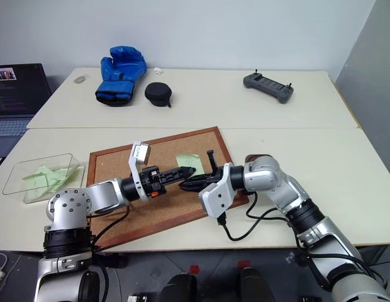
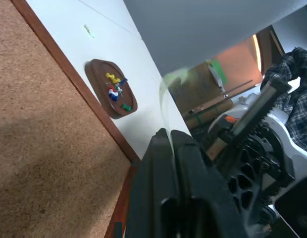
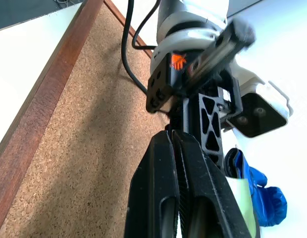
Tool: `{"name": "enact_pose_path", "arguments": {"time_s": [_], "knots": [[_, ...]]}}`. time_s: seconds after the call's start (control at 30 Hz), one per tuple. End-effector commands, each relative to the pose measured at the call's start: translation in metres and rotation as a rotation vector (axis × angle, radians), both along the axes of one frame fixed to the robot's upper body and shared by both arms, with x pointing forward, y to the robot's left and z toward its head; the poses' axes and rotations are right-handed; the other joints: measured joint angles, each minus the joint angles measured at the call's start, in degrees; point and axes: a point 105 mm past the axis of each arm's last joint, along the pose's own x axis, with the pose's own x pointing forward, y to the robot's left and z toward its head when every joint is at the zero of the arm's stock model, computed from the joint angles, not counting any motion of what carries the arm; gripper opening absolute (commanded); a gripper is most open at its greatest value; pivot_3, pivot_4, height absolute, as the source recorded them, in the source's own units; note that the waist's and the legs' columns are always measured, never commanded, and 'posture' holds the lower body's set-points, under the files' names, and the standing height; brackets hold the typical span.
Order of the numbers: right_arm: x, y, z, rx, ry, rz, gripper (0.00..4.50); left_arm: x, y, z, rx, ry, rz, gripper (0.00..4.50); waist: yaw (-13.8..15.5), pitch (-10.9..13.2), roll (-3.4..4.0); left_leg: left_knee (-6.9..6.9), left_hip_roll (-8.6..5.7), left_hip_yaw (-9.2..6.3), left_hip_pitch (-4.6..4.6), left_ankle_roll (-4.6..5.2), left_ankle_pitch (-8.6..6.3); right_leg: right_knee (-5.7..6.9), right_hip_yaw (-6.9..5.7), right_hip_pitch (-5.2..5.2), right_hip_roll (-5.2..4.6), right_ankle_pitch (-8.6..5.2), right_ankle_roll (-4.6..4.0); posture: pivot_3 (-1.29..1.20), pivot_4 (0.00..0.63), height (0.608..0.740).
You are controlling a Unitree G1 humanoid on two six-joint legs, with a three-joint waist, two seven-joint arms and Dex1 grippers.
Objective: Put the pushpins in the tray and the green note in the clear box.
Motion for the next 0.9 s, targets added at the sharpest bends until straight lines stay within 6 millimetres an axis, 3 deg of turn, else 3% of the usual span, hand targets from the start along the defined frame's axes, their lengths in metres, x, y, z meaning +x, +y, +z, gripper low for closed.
{"name": "enact_pose_path", "arguments": {"time_s": [0.03, 0.3, 0.47, 0.63, 0.8, 0.9], "knots": [[0.002, 0.001, 0.017, 0.063, 0.006, -0.010, 0.00, 0.002, 0.001, 0.008, 0.021, -0.068, 0.003, 0.01, 0.02, 0.00, 0.00, 0.00, 0.00, 0.00, 0.00, 0.00, 0.00, 0.00, 0.00, 0.00, 0.00, 0.00, 0.00, 0.00, 0.150, 0.740], [-0.012, 0.003, 0.038, 0.197, 0.328, -0.035, 0.00, 0.010, 0.003, 0.009, 0.051, -0.109, 0.008, 0.01, 0.16, 0.00, 0.00, 0.00, 0.06, -0.06, -0.04, 0.00, 0.00, -0.02, -0.01, 0.00, -0.02, 0.00, 0.00, 0.00, 0.150, 0.740], [-0.027, 0.001, 0.040, 0.196, 0.493, -0.025, 0.00, 0.010, 0.004, 0.008, 0.059, -0.118, 0.003, 0.01, 0.22, 0.00, 0.00, 0.00, 0.07, -0.08, -0.06, 0.01, 0.00, -0.04, -0.02, 0.00, -0.06, 0.00, 0.00, 0.00, 0.150, 0.740], [-0.016, -0.006, 0.048, 0.270, 0.590, -0.116, 0.00, 0.010, 0.002, 0.009, 0.076, -0.142, -0.006, 0.01, 0.15, 0.00, 0.00, 0.00, 0.00, -0.06, -0.05, 0.02, -0.01, -0.05, -0.02, -0.01, -0.04, 0.00, 0.00, 0.00, 0.150, 0.740], [0.019, -0.049, 0.055, 0.469, 0.692, -0.425, 0.00, 0.005, 0.002, 0.019, 0.195, -0.291, -0.024, 0.01, 0.25, 0.00, 0.00, -0.01, 0.02, -0.10, -0.11, 0.02, -0.01, -0.07, -0.01, -0.02, -0.05, 0.00, 0.00, 0.00, 0.150, 0.740], [0.032, -0.093, 0.039, 0.580, 0.755, -0.693, 0.00, -0.004, -0.008, 0.030, 0.305, -0.470, -0.076, 0.01, 0.54, 0.00, 0.00, -0.06, 0.06, -0.13, -0.17, 0.01, -0.01, -0.19, 0.04, -0.01, -0.10, 0.00, 0.00, 0.00, 0.150, 0.740]]}}
